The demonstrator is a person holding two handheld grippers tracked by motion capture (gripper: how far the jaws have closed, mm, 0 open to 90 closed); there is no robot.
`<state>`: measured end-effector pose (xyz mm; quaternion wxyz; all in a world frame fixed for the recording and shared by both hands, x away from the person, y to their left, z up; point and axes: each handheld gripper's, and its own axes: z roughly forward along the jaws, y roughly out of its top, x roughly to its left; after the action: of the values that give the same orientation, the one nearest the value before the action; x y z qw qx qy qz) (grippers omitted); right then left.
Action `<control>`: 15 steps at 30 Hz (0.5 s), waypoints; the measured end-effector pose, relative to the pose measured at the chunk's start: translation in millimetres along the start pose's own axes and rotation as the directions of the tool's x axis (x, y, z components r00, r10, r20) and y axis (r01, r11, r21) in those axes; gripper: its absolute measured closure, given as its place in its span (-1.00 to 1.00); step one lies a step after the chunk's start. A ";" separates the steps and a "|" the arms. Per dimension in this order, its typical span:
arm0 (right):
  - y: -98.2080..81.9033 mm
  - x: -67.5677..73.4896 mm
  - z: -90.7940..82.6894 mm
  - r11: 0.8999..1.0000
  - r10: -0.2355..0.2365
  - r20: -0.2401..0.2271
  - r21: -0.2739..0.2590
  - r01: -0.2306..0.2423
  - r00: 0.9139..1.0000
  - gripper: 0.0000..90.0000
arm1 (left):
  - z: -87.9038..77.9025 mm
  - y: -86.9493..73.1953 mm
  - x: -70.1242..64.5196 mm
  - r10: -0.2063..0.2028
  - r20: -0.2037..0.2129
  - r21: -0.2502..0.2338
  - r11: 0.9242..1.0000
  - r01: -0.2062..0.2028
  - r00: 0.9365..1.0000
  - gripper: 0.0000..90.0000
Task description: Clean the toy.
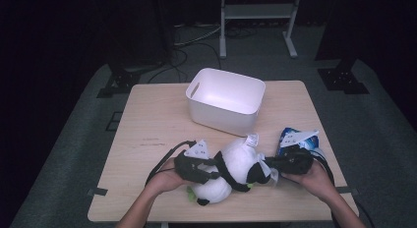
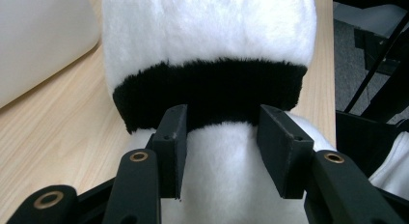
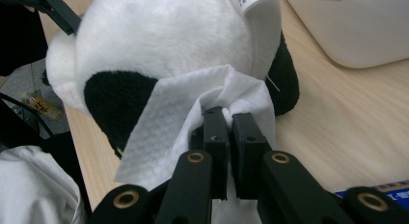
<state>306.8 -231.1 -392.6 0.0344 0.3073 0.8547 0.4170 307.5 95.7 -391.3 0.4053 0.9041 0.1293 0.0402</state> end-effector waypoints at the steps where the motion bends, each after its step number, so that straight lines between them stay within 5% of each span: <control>1: 1.5 0.8 -0.8 1.000 -0.003 0.001 0.000 0.003 1.000 0.90 | 0.0 0.1 0.0 0.000 -0.001 0.001 1.000 0.000 1.000 0.20; 15: 21.9 20.1 -8.9 0.996 -0.078 0.010 -0.029 0.079 0.997 0.90 | -1.0 3.1 -0.8 0.008 -0.021 0.005 1.000 -0.008 1.000 0.19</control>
<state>298.7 -216.0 -366.7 0.0591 0.2747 0.8597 0.4266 307.2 94.2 -388.3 0.4014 0.9052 0.1301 0.0510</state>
